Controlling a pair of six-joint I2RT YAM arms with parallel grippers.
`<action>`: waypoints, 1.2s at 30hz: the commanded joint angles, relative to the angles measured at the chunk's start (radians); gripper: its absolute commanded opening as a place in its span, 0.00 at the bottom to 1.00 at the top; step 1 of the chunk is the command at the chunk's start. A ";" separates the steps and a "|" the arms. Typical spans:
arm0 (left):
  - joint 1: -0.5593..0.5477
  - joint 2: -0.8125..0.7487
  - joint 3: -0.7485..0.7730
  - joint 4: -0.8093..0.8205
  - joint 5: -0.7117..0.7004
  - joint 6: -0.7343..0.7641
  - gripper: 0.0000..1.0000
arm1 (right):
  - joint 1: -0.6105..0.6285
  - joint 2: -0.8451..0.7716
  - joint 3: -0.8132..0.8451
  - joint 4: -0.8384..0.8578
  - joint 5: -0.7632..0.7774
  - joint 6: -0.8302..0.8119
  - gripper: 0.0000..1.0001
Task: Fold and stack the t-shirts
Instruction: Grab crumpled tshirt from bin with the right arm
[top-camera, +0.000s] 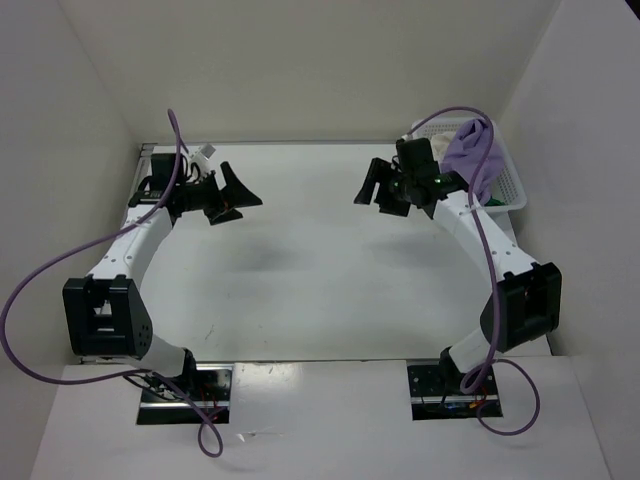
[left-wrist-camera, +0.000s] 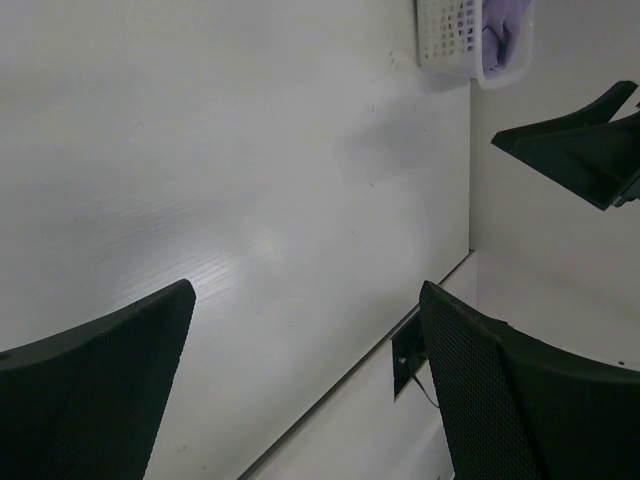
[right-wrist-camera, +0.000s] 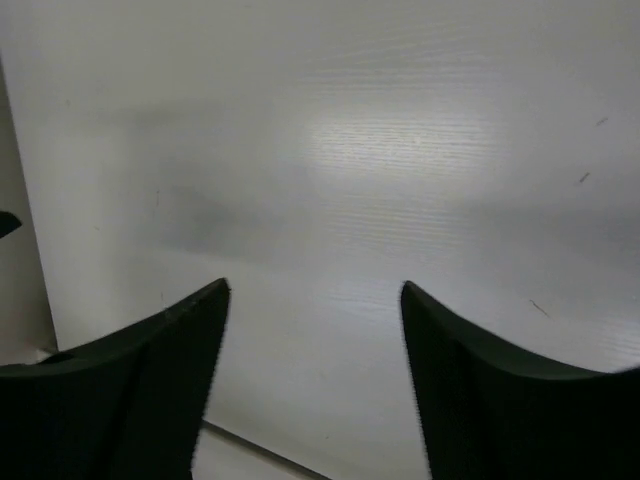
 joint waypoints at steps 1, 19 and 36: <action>0.001 0.004 0.016 0.049 0.030 0.039 1.00 | -0.054 0.020 0.088 0.023 -0.087 -0.043 0.66; -0.008 -0.096 -0.136 0.160 0.062 -0.034 0.45 | -0.386 0.327 0.567 -0.095 0.159 -0.066 0.06; -0.039 -0.058 -0.125 0.177 0.038 -0.076 0.34 | -0.592 0.362 0.568 -0.107 0.270 -0.118 0.28</action>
